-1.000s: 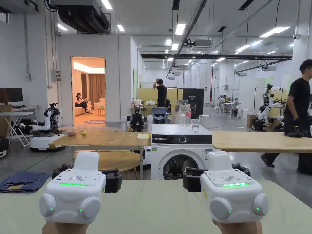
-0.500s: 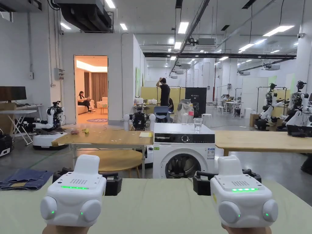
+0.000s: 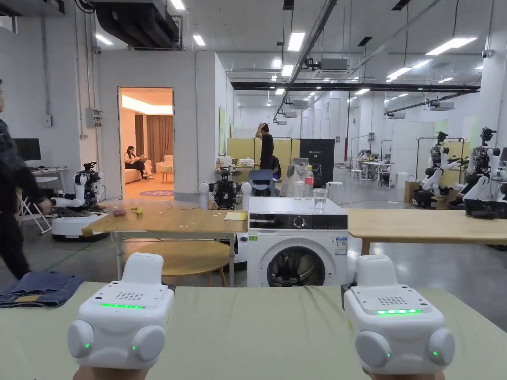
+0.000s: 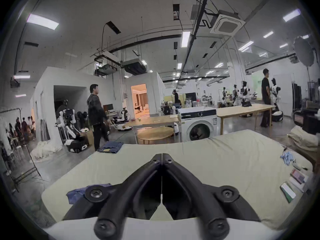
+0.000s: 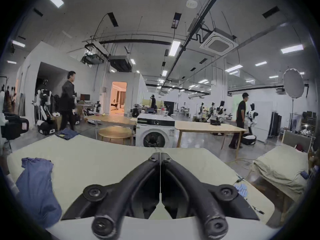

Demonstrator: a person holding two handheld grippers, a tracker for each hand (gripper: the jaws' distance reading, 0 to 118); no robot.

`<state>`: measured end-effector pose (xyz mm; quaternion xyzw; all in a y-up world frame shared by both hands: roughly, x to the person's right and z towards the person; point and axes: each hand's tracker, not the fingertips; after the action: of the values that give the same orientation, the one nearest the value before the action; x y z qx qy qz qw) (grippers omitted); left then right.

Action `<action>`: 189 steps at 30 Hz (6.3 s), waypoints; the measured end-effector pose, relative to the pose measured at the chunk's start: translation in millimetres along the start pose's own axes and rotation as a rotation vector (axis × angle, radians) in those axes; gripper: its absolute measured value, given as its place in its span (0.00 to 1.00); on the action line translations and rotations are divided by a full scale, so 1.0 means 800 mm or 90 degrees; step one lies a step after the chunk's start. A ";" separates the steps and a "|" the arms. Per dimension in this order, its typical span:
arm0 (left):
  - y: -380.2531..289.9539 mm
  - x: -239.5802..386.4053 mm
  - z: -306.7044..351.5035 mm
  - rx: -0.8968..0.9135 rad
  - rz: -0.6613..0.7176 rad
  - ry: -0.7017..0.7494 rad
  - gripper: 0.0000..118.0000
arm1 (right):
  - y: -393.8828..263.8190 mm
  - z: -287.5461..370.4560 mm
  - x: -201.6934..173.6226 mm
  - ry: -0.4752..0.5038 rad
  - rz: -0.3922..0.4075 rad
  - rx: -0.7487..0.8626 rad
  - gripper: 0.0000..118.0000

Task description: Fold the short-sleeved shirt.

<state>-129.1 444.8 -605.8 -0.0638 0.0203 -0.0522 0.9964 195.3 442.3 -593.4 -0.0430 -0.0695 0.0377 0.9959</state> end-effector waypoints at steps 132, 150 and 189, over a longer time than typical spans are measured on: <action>-0.291 0.102 -0.391 -0.525 -0.058 -0.074 0.99 | -0.267 -0.134 0.134 0.028 -0.006 -0.306 0.00; -0.262 0.105 -0.351 -0.504 -0.050 -0.159 0.03 | -0.355 -0.275 0.099 0.168 0.053 -0.464 0.02; 0.202 -0.139 -0.208 -0.029 -0.012 0.067 0.02 | 0.201 -0.166 0.130 0.058 -0.029 -0.032 0.02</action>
<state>-231.3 595.1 -787.8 -0.0838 0.0730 -0.0641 0.9917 305.6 599.8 -724.7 -0.0680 -0.0262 0.0116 0.9973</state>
